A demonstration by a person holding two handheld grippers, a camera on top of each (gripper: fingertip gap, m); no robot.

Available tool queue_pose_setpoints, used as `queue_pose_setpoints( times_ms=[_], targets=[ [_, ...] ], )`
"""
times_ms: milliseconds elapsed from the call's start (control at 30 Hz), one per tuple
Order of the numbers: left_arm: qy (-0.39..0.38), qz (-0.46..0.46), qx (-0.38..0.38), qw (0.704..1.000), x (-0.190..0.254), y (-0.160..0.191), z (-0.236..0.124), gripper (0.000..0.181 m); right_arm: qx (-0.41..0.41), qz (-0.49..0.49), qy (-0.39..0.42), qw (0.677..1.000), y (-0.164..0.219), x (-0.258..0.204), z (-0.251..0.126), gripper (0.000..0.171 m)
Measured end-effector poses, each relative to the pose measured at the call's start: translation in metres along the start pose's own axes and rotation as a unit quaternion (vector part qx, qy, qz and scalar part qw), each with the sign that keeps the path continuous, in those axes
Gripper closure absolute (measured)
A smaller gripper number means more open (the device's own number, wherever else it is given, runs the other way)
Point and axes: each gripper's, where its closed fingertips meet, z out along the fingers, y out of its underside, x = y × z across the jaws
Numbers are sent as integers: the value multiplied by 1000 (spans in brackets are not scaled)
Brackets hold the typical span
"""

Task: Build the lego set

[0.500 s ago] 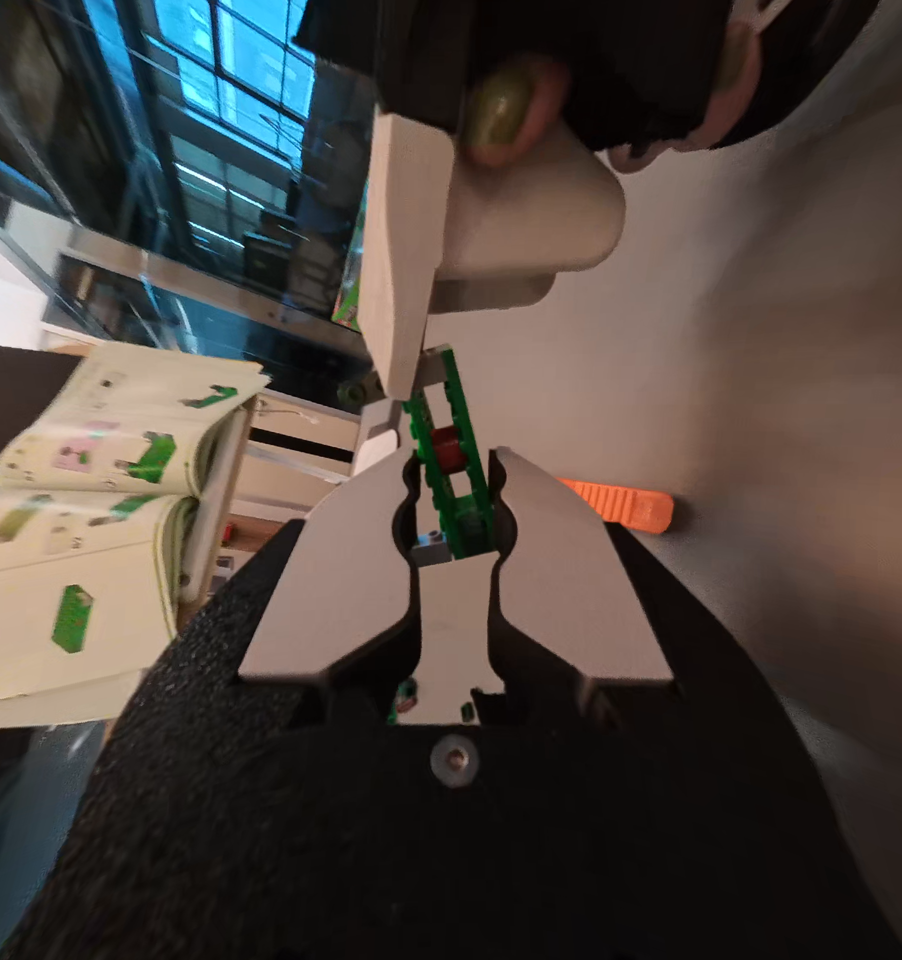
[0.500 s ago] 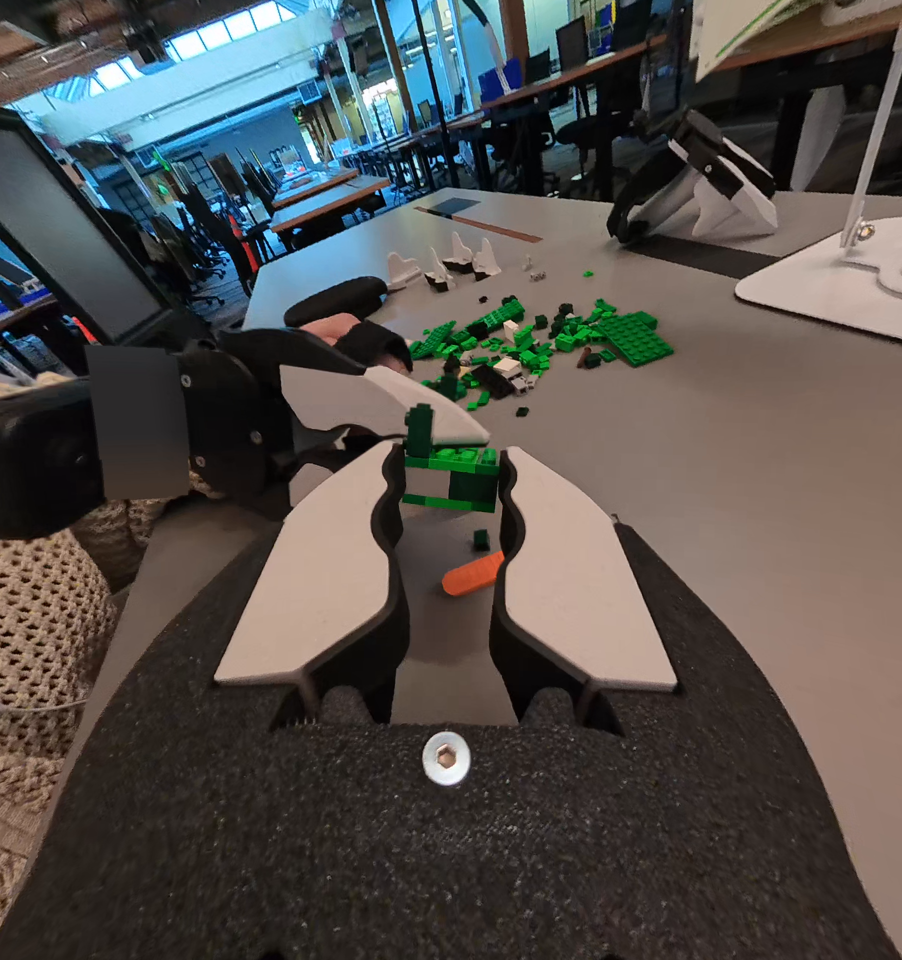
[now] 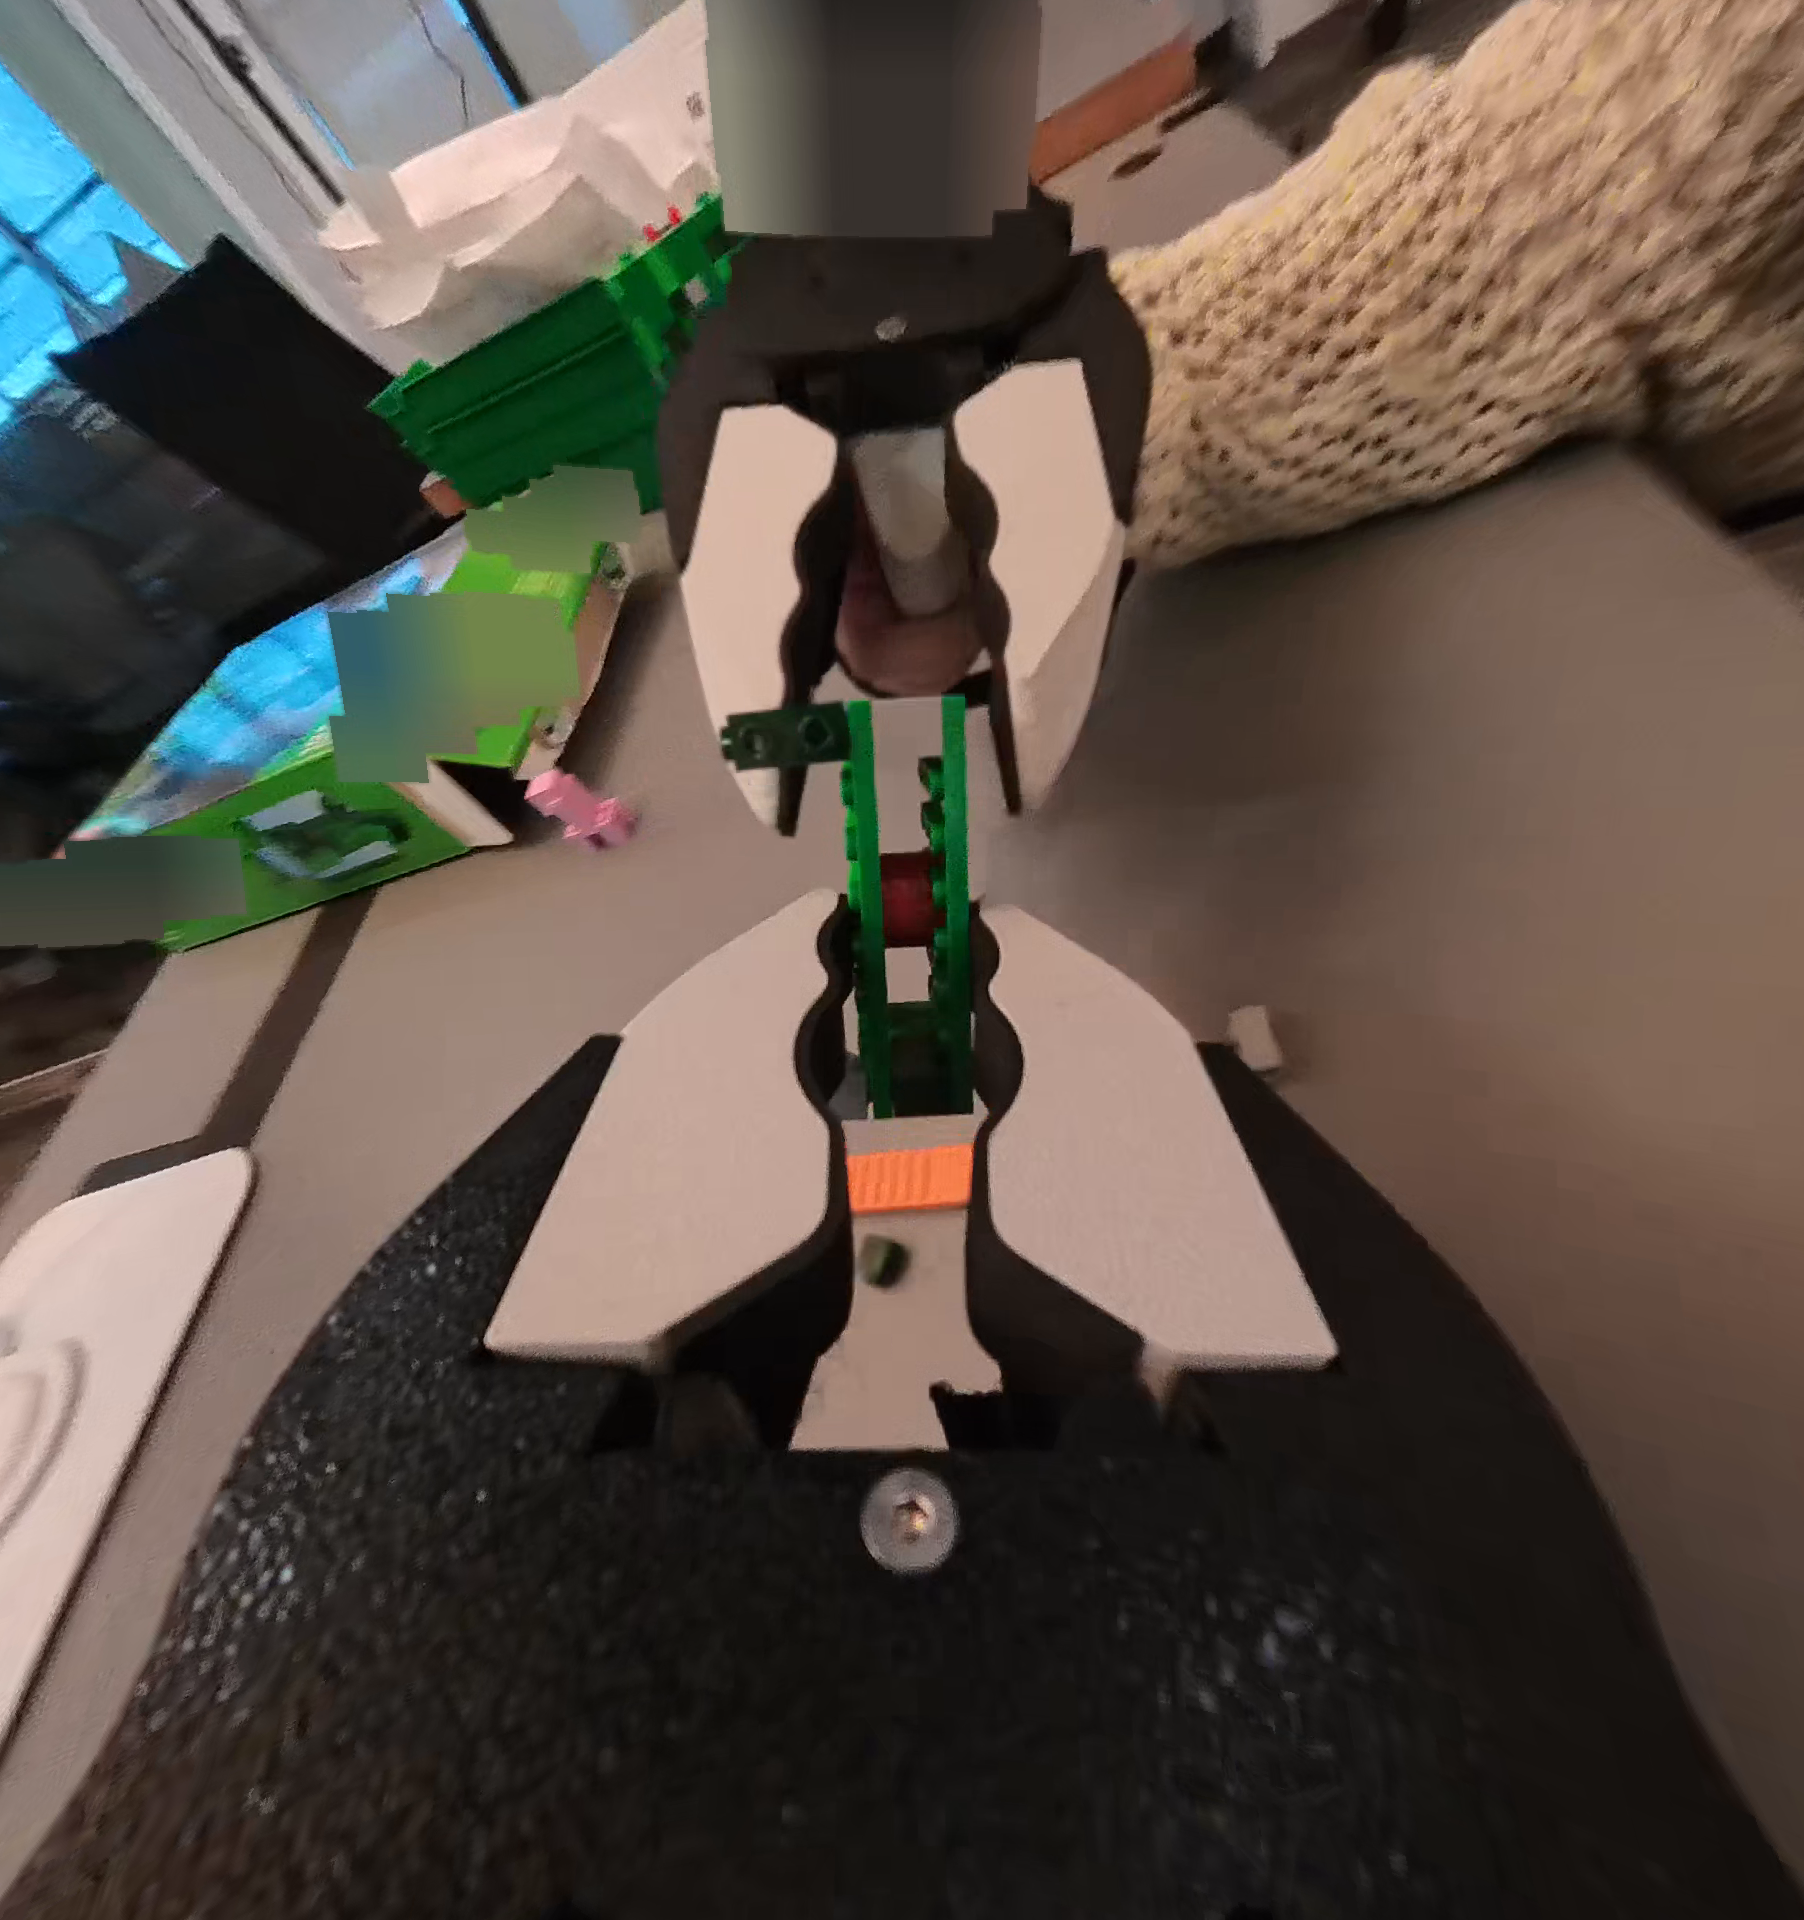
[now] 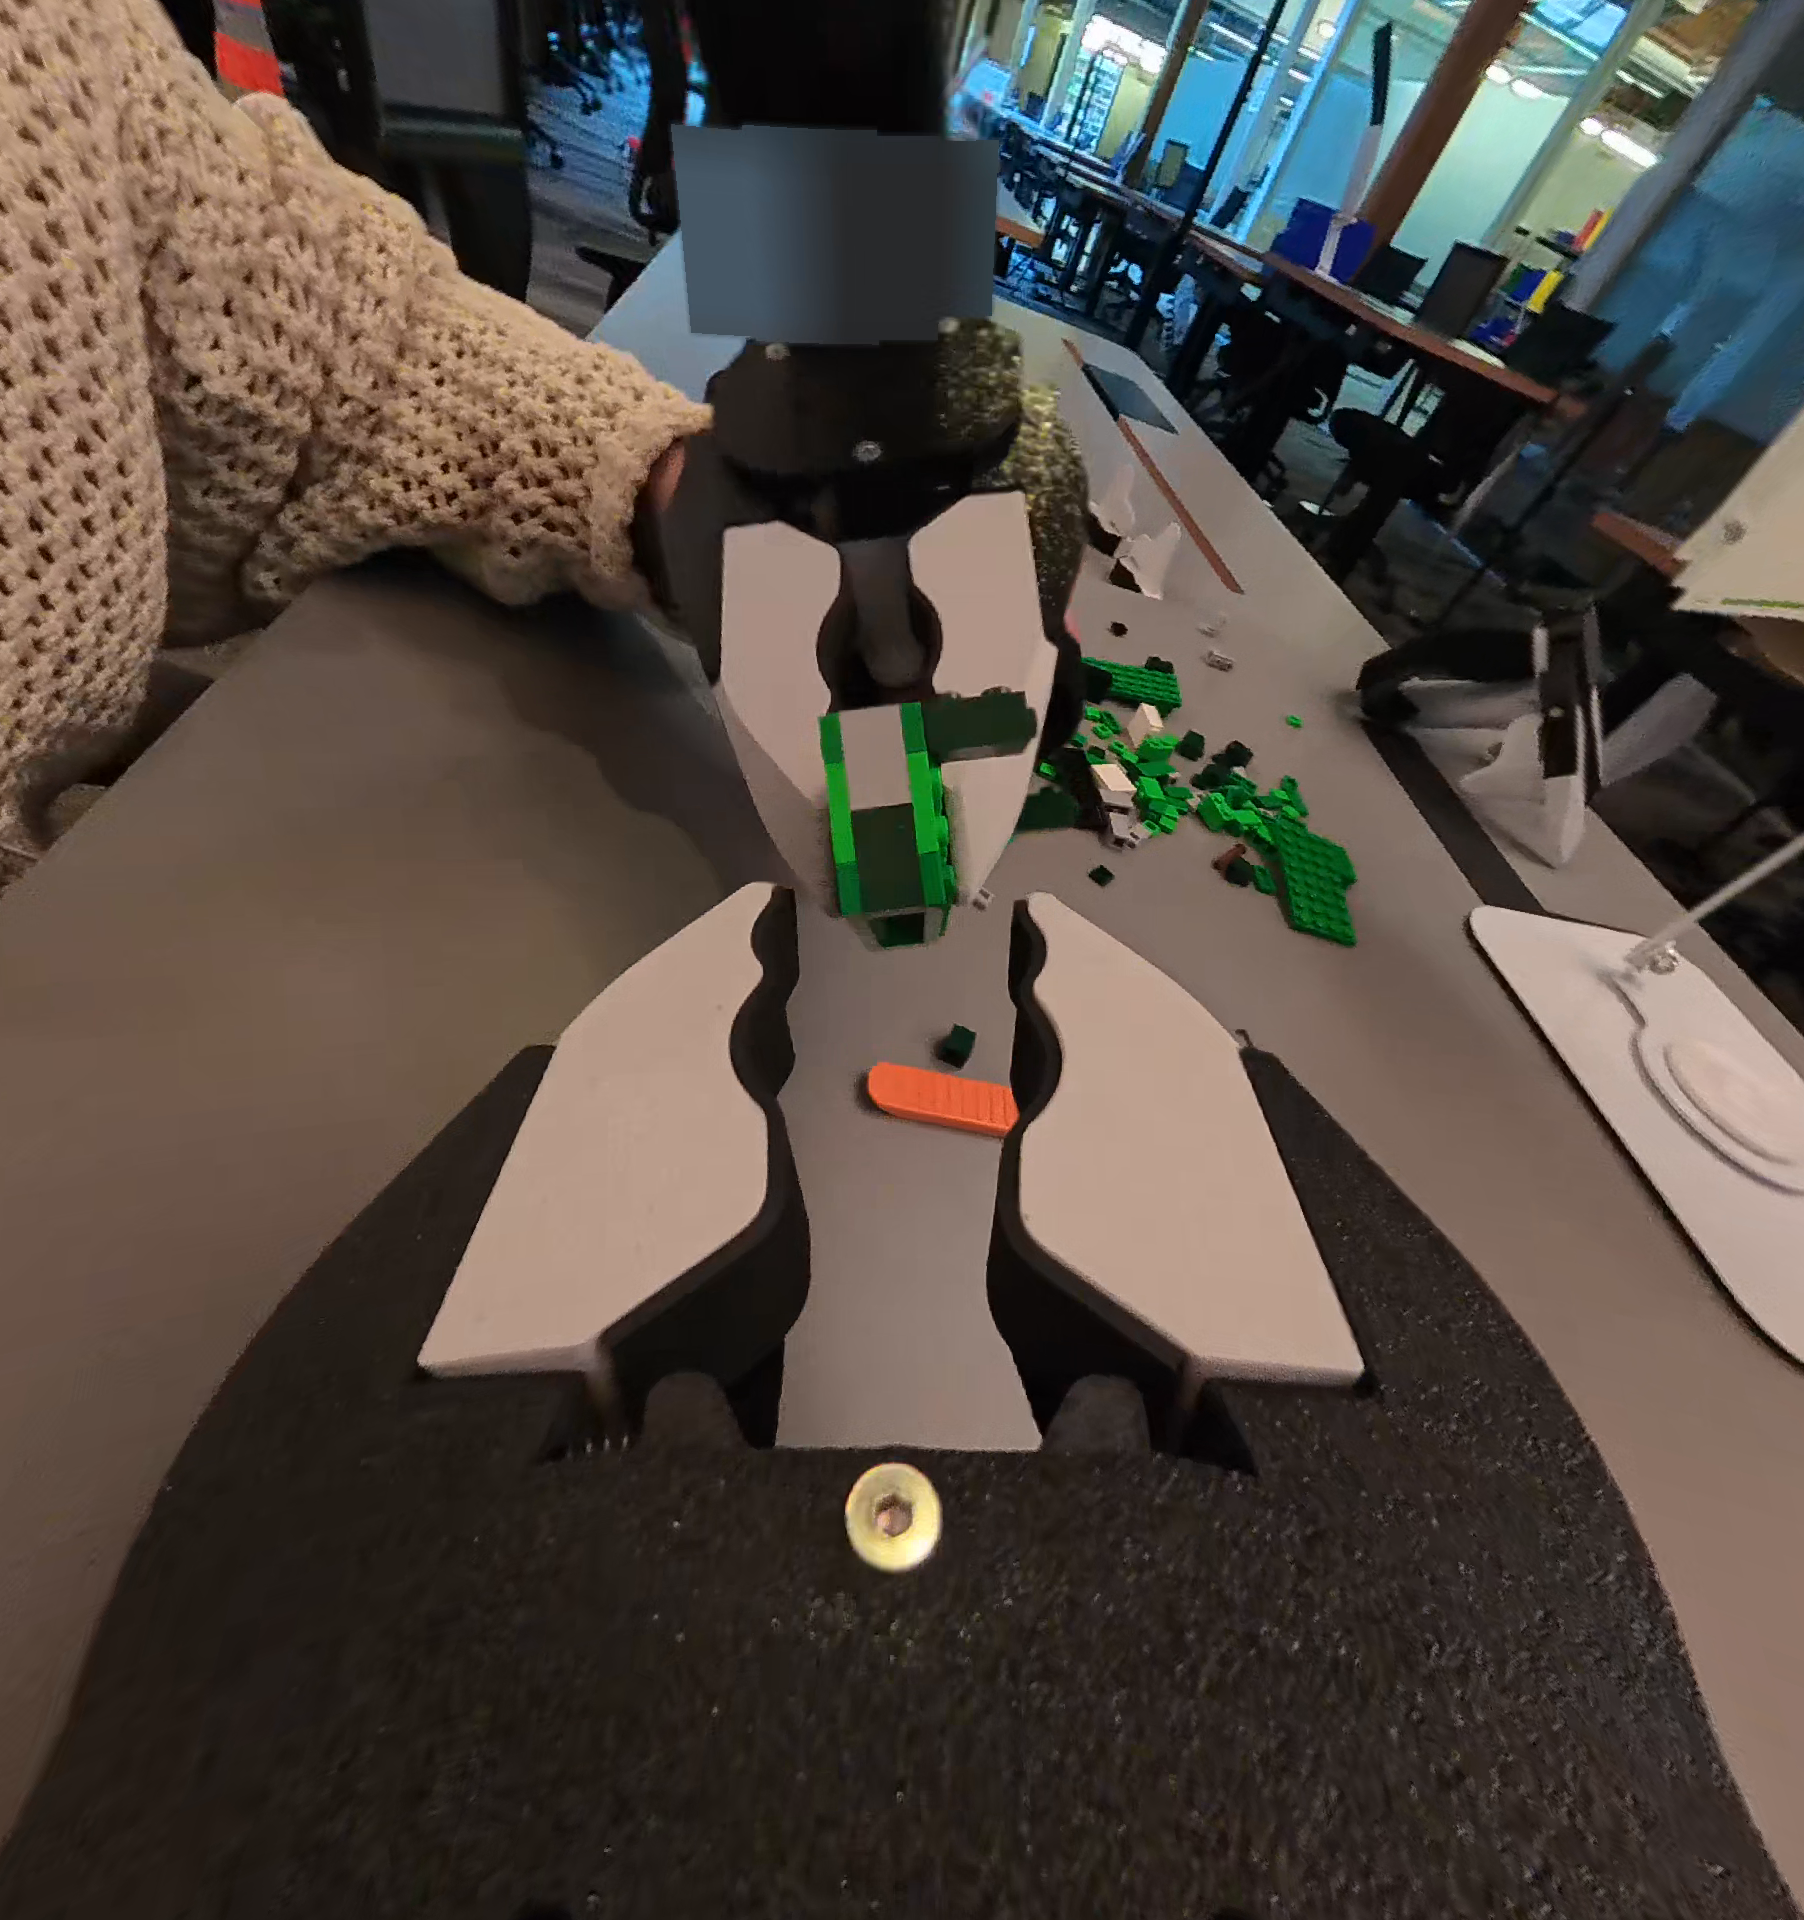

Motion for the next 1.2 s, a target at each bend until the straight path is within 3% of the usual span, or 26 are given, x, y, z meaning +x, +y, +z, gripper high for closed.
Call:
queue_pose_setpoints(
  times_ms=[133,300,367,467,667,867,933,1033,1133,1200],
  targets=[
    [30,-21,25,999,7,-8,0,162,-2,-7,-11,1000,-1,-8,6,138],
    [10,-34,39,999,1,-11,-1,162,23,18,14,999,-6,1,6,151],
    [-25,-38,41,998,-10,-10,-2,160,33,47,33,998,-8,9,6,153],
    [-133,3,13,991,-34,-4,-6,126,40,77,97,991,-11,28,4,153],
    [-319,104,-65,940,-62,0,-12,128,67,142,205,966,-19,51,5,153],
    [-378,136,-50,914,-68,-14,-13,141,63,141,258,954,-20,50,14,153],
    [-375,128,-32,918,-66,-16,-15,142,68,121,250,958,-24,46,14,152],
    [-324,90,13,942,-59,-17,-16,143,91,83,217,968,-33,38,7,130],
    [-172,18,104,979,-32,-23,-10,143,107,44,168,979,-34,31,-6,121],
    [-70,-43,159,984,-16,-28,-11,144,112,76,108,985,-31,23,-7,118]
  ],
)
